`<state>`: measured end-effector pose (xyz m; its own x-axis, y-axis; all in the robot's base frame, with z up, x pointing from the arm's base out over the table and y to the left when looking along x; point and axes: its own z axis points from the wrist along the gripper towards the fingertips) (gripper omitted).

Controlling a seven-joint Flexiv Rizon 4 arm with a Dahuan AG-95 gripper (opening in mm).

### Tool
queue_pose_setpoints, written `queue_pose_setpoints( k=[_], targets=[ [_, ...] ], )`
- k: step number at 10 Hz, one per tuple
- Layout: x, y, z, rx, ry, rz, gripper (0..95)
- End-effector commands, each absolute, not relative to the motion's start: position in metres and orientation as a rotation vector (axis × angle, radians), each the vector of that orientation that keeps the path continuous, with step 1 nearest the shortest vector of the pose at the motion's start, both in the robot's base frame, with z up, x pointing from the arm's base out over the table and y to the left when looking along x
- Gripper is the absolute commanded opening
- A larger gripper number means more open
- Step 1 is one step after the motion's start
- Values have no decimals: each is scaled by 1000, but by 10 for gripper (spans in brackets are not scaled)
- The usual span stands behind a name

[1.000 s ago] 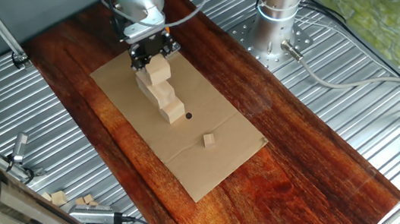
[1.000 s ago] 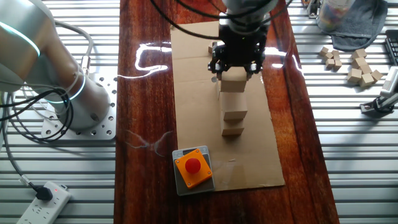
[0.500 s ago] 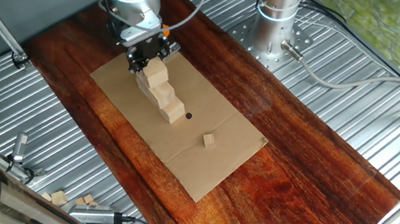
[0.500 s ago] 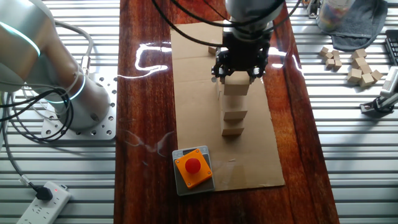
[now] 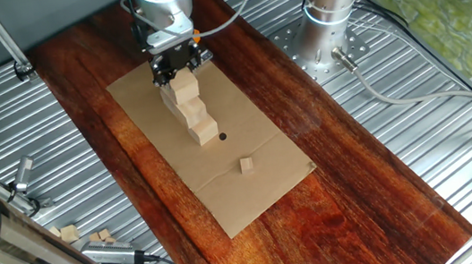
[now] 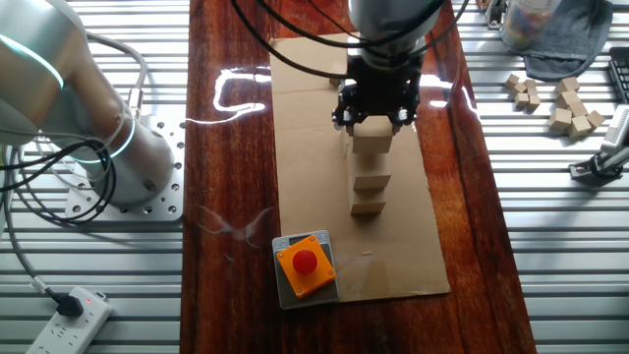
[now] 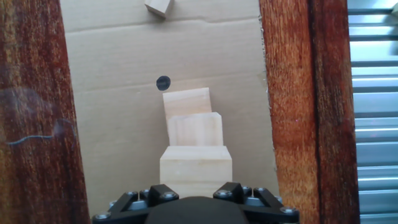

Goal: Stack the blocks into a pyramid shape

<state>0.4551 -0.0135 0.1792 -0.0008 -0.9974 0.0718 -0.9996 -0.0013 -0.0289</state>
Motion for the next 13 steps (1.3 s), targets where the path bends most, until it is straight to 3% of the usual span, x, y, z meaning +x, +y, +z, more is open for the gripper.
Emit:
queue_pose_setpoints(
  k=[1,13],
  targets=[
    [456,-15,177,2215,-2193,122,0],
    [457,-19,167,2277,-2142,121,0]
  ],
)
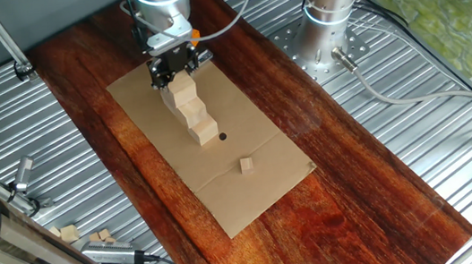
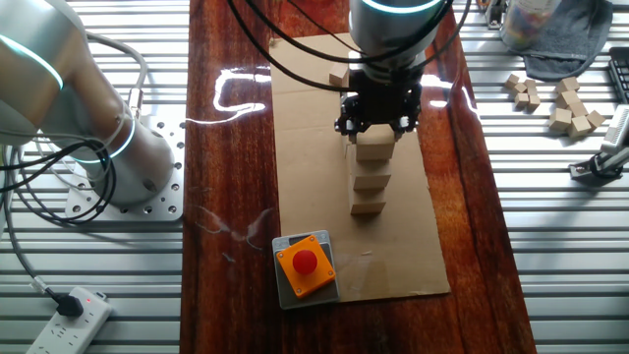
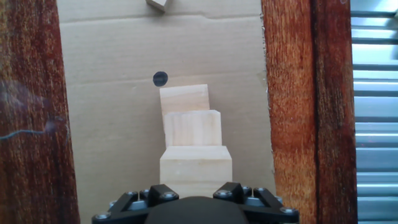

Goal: Stack the blocks into a pyramid shape

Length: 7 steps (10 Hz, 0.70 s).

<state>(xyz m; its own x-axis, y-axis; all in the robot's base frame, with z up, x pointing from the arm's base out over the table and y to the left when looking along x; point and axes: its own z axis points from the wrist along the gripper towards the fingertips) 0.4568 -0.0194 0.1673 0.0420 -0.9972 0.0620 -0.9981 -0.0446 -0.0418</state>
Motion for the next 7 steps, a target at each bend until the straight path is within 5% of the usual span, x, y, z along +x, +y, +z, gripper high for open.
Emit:
queue_pose_setpoints(
  k=[1,2,3,5,6,7],
  targets=[
    [458,-20,166,2287,-2131,123,0],
    [458,-20,165,2298,-2121,124,0],
    [458,-20,165,2300,-2119,124,190],
    [458,-20,165,2310,-2107,124,190],
    [458,-20,165,2318,-2096,124,380],
    [458,-20,165,2324,-2086,126,380]
  ],
)
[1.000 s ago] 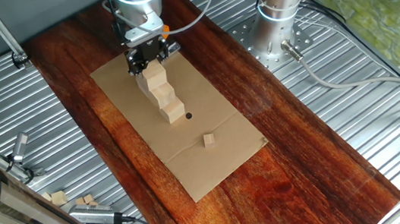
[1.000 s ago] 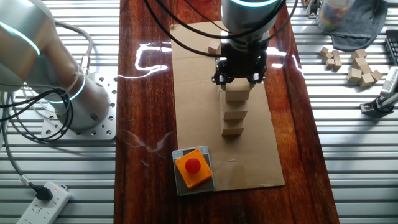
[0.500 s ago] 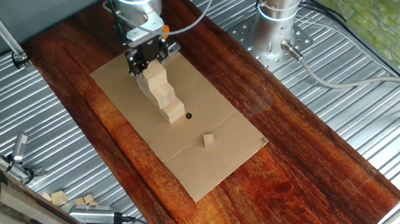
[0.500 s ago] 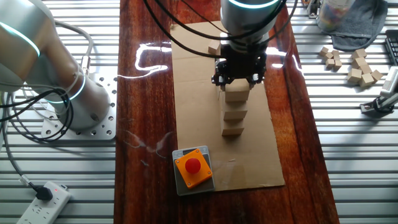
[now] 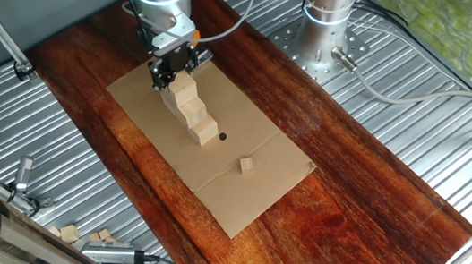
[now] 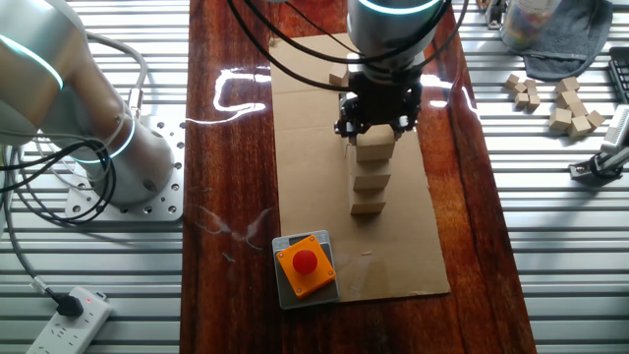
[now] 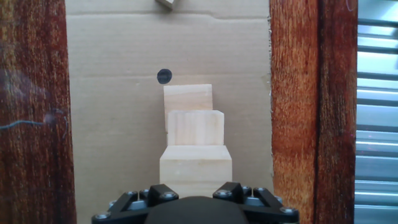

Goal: Stack the blocks into a pyramid shape

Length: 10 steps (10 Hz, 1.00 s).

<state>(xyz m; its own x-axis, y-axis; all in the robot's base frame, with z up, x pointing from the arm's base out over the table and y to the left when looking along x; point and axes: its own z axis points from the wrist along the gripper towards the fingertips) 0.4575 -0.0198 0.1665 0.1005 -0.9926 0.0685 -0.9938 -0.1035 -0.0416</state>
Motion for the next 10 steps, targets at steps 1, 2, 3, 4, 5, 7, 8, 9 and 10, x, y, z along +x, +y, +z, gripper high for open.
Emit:
queue_pose_setpoints(
  k=[1,2,3,4,5,7,8,9,10],
  targets=[
    [458,-20,165,2329,-2079,128,380],
    [458,-20,165,2330,-2077,128,570],
    [458,-20,165,2330,-2077,128,570],
    [458,-21,165,2333,-2073,131,570],
    [458,-21,164,2334,-2072,131,570],
    [458,-21,165,2334,-2071,130,570],
    [458,-21,165,2340,-2065,131,760],
    [458,-21,165,2342,-2062,130,760],
    [458,-22,165,2343,-2059,130,760]
  ],
)
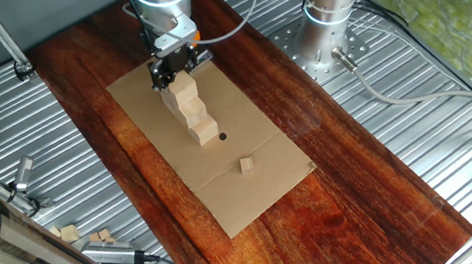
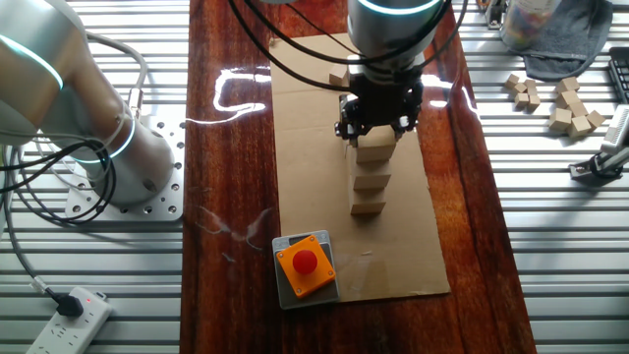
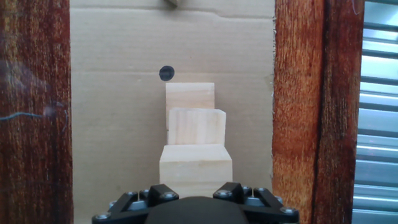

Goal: Stack the blocks into a pyramid shape

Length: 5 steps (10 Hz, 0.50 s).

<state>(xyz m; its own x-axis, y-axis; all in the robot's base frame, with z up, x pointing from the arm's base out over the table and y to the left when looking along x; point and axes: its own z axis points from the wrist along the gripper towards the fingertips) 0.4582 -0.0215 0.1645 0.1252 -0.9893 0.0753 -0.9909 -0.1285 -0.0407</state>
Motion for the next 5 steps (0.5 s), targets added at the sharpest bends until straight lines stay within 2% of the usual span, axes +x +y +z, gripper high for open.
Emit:
queue_pose_setpoints(
  k=[1,5],
  targets=[
    [458,-22,165,2345,-2057,129,760],
    [457,-22,170,2344,-2055,122,760]
  ],
)
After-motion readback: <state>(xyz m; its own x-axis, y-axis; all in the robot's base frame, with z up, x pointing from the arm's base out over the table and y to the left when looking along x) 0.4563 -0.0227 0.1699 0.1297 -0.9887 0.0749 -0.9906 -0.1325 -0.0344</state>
